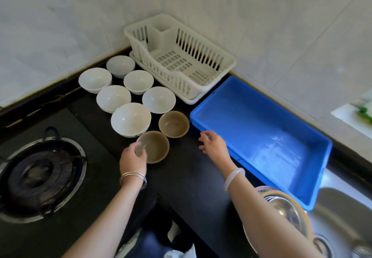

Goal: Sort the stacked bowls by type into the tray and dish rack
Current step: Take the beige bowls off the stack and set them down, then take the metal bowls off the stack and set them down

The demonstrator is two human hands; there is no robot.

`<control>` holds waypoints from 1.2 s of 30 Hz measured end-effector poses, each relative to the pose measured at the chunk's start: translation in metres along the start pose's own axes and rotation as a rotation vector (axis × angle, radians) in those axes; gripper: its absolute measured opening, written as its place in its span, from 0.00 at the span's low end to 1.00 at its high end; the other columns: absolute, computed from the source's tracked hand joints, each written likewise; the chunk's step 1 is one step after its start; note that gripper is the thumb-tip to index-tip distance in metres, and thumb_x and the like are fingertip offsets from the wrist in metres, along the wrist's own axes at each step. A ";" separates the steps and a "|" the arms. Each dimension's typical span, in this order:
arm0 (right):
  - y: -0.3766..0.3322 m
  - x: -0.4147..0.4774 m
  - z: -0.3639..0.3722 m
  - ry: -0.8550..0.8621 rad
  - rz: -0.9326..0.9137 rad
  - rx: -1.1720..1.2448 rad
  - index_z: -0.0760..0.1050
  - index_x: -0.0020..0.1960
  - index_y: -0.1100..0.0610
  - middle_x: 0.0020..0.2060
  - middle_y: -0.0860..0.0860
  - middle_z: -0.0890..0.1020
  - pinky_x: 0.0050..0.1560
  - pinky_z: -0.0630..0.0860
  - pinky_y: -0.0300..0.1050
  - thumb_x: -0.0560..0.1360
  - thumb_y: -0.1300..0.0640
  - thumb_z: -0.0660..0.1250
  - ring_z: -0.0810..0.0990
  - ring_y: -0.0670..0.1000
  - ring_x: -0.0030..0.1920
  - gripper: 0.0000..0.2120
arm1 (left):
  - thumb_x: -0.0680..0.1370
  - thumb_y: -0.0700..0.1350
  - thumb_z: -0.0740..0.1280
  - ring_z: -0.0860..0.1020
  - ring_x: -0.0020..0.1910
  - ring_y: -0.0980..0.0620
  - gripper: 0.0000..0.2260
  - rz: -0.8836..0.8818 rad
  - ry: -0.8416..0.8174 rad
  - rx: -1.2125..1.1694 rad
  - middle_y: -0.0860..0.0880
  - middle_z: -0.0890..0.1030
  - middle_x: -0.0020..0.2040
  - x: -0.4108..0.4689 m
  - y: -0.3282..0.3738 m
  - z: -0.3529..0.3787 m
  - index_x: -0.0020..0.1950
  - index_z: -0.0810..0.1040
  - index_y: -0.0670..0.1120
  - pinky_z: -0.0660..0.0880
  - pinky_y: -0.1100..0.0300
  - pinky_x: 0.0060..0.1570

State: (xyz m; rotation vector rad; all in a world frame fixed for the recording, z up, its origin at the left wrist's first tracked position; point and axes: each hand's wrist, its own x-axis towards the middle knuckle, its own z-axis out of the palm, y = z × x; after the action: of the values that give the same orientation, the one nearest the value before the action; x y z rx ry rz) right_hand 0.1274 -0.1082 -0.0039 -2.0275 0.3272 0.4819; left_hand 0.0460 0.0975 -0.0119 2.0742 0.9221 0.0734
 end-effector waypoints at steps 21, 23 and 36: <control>0.181 -0.171 -0.172 0.552 0.143 -0.530 0.82 0.51 0.54 0.42 0.53 0.77 0.39 0.65 0.44 0.77 0.55 0.62 0.78 0.57 0.46 0.10 | 0.76 0.46 0.65 0.77 0.50 0.53 0.12 0.617 -0.728 0.280 0.51 0.79 0.53 -0.212 0.080 0.140 0.58 0.78 0.50 0.74 0.60 0.51; 0.181 -0.171 -0.169 0.552 0.155 -0.583 0.81 0.49 0.54 0.40 0.52 0.75 0.38 0.63 0.43 0.77 0.56 0.62 0.77 0.57 0.45 0.10 | 0.76 0.46 0.64 0.77 0.51 0.52 0.12 0.685 -0.695 0.333 0.51 0.78 0.53 -0.219 0.079 0.142 0.60 0.77 0.50 0.74 0.59 0.51; 0.187 -0.172 -0.181 0.518 0.228 -0.162 0.75 0.38 0.55 0.34 0.48 0.78 0.32 0.66 0.39 0.72 0.55 0.71 0.75 0.50 0.37 0.07 | 0.78 0.44 0.62 0.78 0.51 0.52 0.11 0.511 -0.709 0.218 0.49 0.80 0.53 -0.221 0.080 0.147 0.58 0.78 0.48 0.76 0.57 0.53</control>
State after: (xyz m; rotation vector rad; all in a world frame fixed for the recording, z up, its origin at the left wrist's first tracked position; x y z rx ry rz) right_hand -0.0674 -0.3512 0.0107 -2.2678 0.8631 0.1117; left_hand -0.0155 -0.1720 0.0092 2.2424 -0.0358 -0.4830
